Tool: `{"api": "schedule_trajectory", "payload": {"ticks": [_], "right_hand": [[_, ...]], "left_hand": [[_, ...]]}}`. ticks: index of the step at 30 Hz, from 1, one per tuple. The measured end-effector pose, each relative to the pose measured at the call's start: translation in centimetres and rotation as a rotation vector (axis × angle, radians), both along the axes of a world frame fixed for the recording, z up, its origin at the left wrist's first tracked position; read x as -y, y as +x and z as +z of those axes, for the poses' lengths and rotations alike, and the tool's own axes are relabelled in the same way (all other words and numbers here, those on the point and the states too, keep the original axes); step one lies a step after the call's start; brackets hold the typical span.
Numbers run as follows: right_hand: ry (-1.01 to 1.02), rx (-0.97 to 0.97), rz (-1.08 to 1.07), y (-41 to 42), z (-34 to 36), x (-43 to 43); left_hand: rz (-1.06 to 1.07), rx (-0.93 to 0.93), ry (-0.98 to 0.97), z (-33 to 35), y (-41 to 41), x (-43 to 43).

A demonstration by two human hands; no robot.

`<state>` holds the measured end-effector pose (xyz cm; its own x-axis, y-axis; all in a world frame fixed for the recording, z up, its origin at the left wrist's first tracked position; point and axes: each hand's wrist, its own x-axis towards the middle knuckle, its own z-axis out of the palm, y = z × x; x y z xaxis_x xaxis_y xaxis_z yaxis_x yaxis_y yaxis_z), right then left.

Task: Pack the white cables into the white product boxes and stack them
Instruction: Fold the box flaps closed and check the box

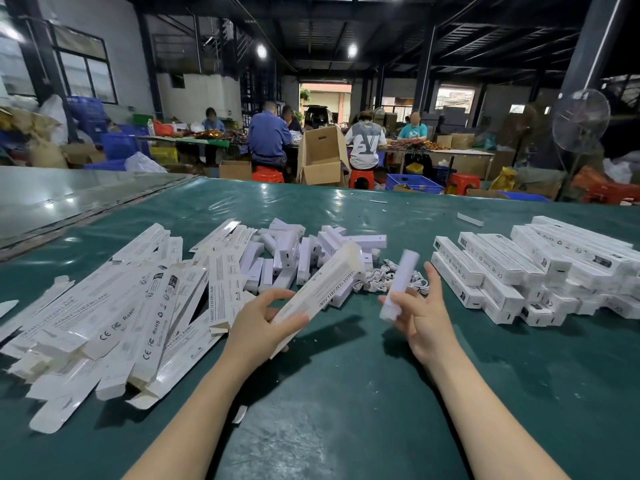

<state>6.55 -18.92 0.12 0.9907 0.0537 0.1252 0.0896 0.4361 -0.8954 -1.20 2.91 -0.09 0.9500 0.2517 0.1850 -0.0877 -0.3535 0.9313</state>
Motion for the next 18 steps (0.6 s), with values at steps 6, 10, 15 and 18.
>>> {"api": "schedule_trajectory", "payload": {"ticks": [6,10,15,18], "right_hand": [[-0.207,0.126,-0.082,-0.2,-0.2,0.1],[-0.189,0.117,-0.147,-0.2,0.1,0.5],[-0.203,0.105,-0.175,-0.1,0.3,1.4],[-0.343,0.12,-0.243,0.1,0.4,1.8]], "left_hand": [[-0.04,-0.02,0.065,0.0,-0.1,-0.1],[-0.05,-0.003,0.077,-0.1,-0.1,0.0],[-0.054,0.011,0.124,-0.2,-0.2,0.1],[-0.039,0.043,0.2,-0.3,-0.3,0.4]]}}
